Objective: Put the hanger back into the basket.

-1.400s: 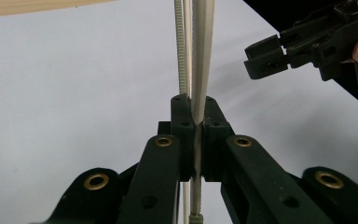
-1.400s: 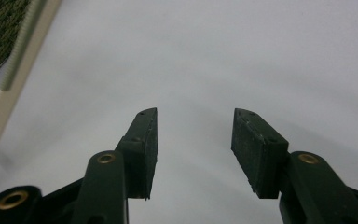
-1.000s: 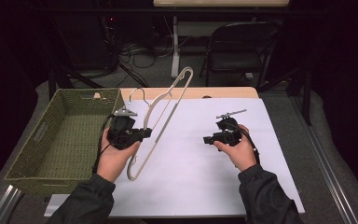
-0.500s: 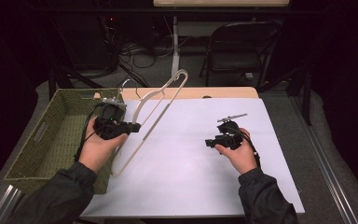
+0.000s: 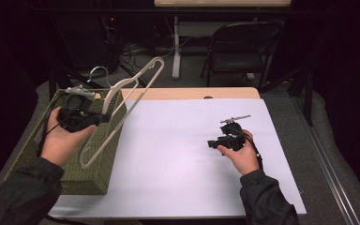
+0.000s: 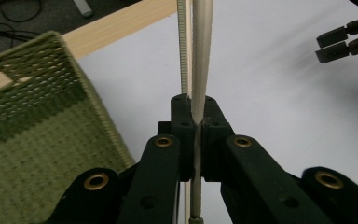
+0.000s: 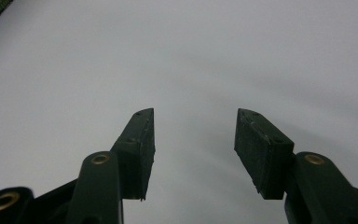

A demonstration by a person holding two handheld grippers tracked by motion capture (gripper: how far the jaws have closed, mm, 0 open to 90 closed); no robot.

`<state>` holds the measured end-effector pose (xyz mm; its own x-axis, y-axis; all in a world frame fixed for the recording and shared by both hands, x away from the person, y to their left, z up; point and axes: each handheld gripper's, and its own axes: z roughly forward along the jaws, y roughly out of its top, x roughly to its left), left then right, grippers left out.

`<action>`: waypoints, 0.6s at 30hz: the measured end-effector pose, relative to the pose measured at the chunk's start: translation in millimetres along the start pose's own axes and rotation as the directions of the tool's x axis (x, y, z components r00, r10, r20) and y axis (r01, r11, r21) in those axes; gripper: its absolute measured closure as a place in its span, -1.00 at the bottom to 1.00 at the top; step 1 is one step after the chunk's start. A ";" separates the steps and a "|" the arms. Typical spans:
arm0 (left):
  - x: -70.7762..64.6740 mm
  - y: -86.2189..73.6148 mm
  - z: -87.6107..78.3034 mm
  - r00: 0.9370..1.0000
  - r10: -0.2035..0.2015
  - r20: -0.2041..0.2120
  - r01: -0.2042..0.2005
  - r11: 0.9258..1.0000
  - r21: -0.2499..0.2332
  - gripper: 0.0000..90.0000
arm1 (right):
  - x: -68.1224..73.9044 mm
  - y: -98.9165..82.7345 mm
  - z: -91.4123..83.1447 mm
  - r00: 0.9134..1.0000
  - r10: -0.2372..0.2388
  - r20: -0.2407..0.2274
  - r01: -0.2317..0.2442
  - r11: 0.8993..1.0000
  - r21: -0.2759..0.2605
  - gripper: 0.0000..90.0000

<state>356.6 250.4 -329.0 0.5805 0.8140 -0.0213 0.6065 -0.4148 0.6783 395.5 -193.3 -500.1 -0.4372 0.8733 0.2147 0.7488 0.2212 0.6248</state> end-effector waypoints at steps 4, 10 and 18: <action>20.8 -4.9 -11.6 0.997 0.042 -0.058 -0.042 0.999 0.015 0.93 | 0.2 -0.4 1.1 1.000 0.003 -0.002 -0.003 1.000 0.006 0.05; 59.9 -19.8 -20.1 0.994 0.045 -0.102 -0.042 0.999 0.029 0.93 | -3.3 -2.1 0.3 1.000 0.021 0.002 -0.021 1.000 0.004 0.05; 99.9 -39.0 -24.8 0.993 0.003 -0.117 0.002 0.999 0.044 0.93 | -7.5 -3.9 1.2 1.000 0.030 0.002 -0.030 1.000 0.000 0.05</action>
<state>377.5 358.0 -339.4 0.5148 0.8547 0.0662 0.6311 -0.4301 0.6456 396.5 -200.2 -505.1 -0.4140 0.8803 0.2318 0.7616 0.1955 0.6179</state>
